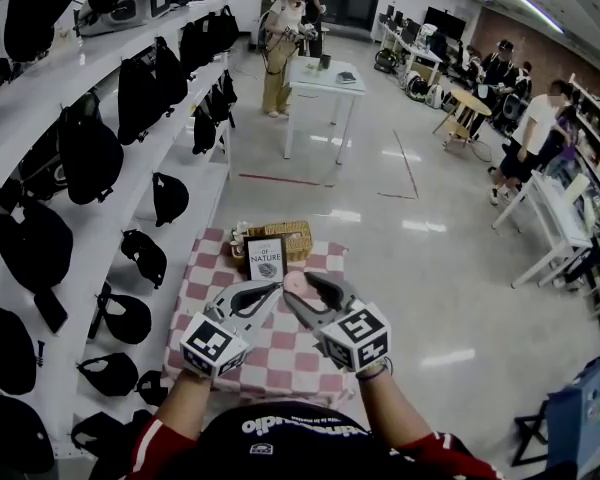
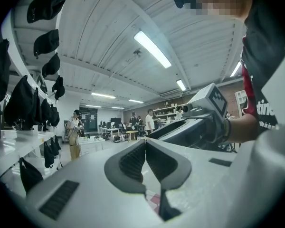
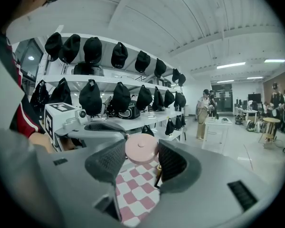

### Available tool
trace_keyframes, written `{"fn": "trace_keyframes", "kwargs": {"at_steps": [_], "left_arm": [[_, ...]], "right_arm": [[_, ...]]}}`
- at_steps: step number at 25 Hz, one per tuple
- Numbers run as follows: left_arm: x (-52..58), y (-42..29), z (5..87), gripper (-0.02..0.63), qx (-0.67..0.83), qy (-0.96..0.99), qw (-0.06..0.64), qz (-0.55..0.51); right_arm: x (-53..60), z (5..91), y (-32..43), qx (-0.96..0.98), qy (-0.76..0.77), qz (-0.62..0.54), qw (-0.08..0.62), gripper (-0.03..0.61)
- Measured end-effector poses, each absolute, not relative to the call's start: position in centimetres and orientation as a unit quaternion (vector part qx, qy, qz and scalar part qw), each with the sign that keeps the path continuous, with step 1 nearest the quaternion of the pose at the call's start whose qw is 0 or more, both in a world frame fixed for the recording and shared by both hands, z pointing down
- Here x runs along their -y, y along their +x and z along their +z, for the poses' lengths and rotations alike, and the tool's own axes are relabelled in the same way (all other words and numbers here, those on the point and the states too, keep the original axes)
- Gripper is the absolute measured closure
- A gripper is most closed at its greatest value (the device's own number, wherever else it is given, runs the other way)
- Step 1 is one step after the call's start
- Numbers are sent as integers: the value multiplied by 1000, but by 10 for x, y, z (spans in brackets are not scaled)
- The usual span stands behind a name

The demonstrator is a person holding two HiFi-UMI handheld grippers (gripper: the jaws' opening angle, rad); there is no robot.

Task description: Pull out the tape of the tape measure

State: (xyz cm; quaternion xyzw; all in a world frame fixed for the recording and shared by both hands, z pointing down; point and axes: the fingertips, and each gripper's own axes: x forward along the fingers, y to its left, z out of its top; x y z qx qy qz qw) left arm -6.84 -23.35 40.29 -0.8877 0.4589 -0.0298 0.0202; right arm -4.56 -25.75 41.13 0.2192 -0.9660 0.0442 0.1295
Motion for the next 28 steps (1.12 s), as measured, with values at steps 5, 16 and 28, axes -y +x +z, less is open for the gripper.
{"fn": "trace_keyframes", "kwargs": {"at_steps": [5, 16, 28], "left_arm": [[235, -87, 402, 606, -480, -877, 18, -26], [238, -182, 409, 606, -583, -812, 2, -34], [236, -255, 411, 606, -662, -749, -36, -5]], "right_arm": [[274, 414, -34, 956, 256, 48, 133, 356], [318, 418, 16, 933, 329, 68, 129, 356], [337, 414, 39, 918, 370, 76, 122, 356]]}}
